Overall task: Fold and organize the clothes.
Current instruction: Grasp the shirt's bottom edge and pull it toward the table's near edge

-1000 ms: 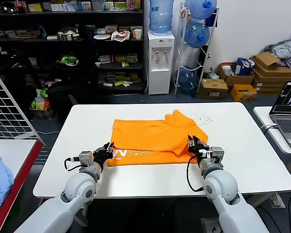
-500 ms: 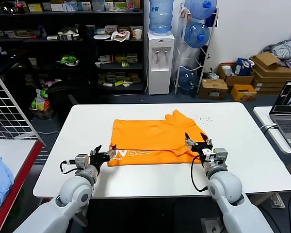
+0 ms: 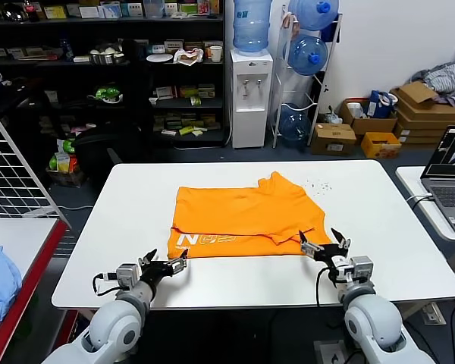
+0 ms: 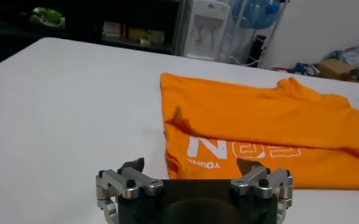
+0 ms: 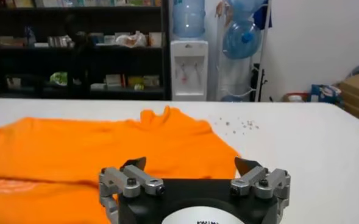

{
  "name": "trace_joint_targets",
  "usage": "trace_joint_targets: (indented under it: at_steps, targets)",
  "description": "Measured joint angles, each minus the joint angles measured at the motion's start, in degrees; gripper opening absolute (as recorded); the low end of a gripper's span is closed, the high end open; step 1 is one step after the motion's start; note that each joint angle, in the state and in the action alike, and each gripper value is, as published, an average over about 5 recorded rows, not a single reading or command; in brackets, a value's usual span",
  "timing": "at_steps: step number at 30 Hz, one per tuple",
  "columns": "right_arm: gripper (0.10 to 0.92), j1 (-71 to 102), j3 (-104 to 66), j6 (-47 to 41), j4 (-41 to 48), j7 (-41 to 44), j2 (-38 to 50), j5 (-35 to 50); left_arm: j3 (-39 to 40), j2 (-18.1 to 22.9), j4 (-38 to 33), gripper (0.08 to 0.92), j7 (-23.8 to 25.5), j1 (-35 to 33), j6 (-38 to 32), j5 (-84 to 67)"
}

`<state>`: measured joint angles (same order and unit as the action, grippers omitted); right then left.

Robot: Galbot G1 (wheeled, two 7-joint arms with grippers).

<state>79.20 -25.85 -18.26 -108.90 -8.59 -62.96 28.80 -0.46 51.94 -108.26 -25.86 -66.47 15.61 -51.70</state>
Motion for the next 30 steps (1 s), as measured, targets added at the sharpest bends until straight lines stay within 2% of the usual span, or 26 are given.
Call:
trace_joint_targets:
  at_steps: [10, 17, 22, 30]
  targets:
    - [0.916, 1.14, -0.64, -0.95, 1.74, 0.13, -0.31, 1.41, 0.65, 2.16, 2.29, 0.921, 1.31, 0.22, -0.89, 2.03]
    - [0.876, 1.42, -1.01, -1.13, 3.08, 0.35, -0.01, 2.05, 0.63, 2.63, 3.77, 0.921, 1.93, 0.30, -1.56, 3.45]
    - [0.748, 1.63, -1.14, -1.09, 3.51, 0.48, 0.00, 2.40, 0.64, 2.92, 4.41, 0.900, 1.93, 0.36, -2.02, 4.19]
    - [0.514, 1.88, -1.41, -0.77, 4.09, 0.84, 0.11, 2.64, 0.89, 3.18, 4.89, 0.685, 2.01, 0.37, -2.56, 4.91]
